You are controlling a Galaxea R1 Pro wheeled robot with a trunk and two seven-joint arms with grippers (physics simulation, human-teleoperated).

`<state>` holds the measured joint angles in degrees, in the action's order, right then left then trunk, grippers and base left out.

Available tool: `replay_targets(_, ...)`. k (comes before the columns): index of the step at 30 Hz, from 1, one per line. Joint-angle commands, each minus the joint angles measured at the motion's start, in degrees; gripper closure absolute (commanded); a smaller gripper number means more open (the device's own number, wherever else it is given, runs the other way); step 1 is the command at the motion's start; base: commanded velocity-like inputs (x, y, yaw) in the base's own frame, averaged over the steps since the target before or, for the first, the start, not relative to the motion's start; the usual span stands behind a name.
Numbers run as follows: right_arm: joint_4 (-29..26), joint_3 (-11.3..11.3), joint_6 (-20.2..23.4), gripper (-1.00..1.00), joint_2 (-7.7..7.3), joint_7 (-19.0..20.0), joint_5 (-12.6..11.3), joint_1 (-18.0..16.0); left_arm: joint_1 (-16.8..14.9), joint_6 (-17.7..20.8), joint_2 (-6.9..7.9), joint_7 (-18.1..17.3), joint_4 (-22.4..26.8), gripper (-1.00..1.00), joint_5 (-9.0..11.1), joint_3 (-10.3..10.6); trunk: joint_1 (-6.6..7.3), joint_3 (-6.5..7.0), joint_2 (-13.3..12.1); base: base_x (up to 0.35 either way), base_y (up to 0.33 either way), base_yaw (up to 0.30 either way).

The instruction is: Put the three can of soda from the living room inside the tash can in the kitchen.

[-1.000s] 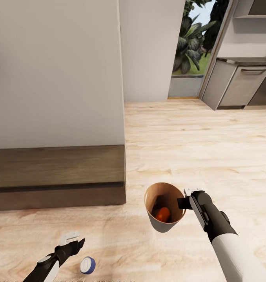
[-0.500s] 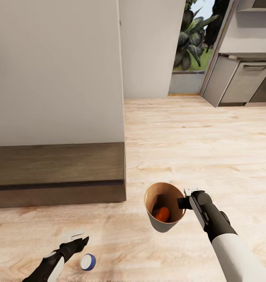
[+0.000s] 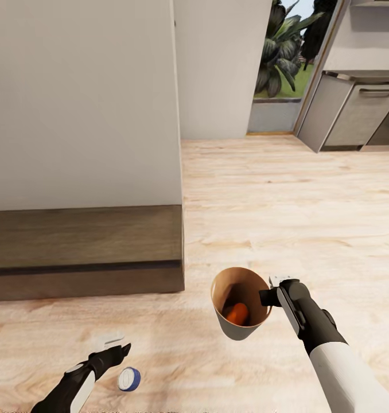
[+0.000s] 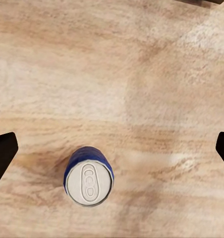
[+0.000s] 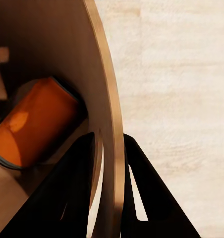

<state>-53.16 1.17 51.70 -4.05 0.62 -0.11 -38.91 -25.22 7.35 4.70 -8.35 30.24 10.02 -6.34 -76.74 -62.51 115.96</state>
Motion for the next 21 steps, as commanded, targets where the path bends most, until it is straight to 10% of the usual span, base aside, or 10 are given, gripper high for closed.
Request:
replay_targets(1,-0.02,-0.02,-0.02,1.00,0.01,0.26,-0.91,-0.02,0.00,-0.02,0.02,0.00,0.03,-1.00,0.00,-0.03,0.01,-0.09,0.00,0.000,0.000,0.000)
replay_targets(21,-0.02,-0.02,-0.02,1.00,0.03,0.26,-0.94,-0.02,-0.01,-0.22,0.13,0.00,0.15,-1.00,0.00,-0.16,0.01,-1.90,0.00,0.000,0.000,0.000)
